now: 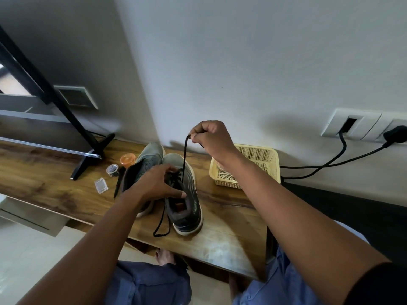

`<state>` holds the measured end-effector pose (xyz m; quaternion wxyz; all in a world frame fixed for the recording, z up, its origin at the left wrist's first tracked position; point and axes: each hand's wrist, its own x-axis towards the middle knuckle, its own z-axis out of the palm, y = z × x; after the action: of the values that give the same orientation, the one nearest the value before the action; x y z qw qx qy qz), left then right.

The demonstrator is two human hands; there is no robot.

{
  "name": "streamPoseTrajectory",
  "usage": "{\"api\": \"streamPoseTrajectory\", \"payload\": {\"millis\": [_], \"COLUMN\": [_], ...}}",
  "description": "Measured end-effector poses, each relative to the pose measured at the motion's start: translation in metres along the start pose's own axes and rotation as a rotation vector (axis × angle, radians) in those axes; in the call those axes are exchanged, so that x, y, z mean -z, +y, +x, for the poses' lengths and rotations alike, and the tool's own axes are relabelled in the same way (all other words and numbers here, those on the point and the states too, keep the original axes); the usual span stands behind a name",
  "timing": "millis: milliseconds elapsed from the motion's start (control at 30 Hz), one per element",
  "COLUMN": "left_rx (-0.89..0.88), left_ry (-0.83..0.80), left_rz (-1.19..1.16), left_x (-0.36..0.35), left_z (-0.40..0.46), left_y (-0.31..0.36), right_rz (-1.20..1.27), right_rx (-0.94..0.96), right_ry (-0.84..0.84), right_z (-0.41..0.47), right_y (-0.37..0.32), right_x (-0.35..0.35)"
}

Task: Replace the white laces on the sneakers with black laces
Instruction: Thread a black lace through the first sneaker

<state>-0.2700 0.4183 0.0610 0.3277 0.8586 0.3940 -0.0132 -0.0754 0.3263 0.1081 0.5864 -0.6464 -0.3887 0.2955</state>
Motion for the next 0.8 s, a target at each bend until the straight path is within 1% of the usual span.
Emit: {"api": "streamPoseTrajectory", "payload": {"millis": [100, 133, 167, 200, 300, 333, 367, 433, 500, 600, 700, 800], "left_rx": [0.088, 0.12, 0.149, 0.171, 0.2, 0.207, 0.215, 0.237, 0.24, 0.189, 0.177, 0.167], "left_ry": [-0.007, -0.017, -0.028, -0.042, -0.088, -0.1, -0.108, -0.105, -0.065, 0.056, 0.166, 0.217], "left_rz": [0.01, 0.042, 0.064, 0.076, 0.064, 0.059, 0.051, 0.044, 0.126, 0.376, 0.424, 0.463], "left_x": [0.011, 0.012, 0.014, 0.013, 0.01, 0.01, 0.009, 0.007, 0.003, -0.01, -0.024, -0.036], "left_z": [-0.004, -0.005, -0.007, -0.008, -0.01, -0.011, -0.011, -0.012, -0.013, -0.009, -0.005, -0.001], "left_y": [-0.01, -0.013, -0.016, -0.018, -0.021, -0.02, -0.018, -0.013, -0.004, 0.008, 0.016, 0.017], "right_rz": [-0.22, -0.318, -0.428, -0.544, -0.851, -0.959, -1.058, -1.184, -1.227, -1.201, -1.205, -1.215], "right_rx": [0.048, 0.053, 0.054, 0.047, -0.049, -0.057, -0.041, 0.017, 0.047, 0.056, 0.082, 0.106], "right_ry": [0.036, 0.03, -0.012, -0.097, -0.468, -0.534, -0.559, -0.535, -0.484, -0.364, -0.249, -0.192], "right_z": [0.001, 0.0, -0.002, -0.004, -0.014, -0.018, -0.021, -0.028, -0.034, -0.042, -0.048, -0.051], "right_y": [0.0, 0.001, 0.001, 0.002, 0.009, 0.011, 0.014, 0.023, 0.034, 0.049, 0.06, 0.071], "right_x": [0.005, 0.006, 0.006, 0.006, 0.001, -0.004, -0.009, -0.021, -0.033, -0.047, -0.06, -0.067]}}
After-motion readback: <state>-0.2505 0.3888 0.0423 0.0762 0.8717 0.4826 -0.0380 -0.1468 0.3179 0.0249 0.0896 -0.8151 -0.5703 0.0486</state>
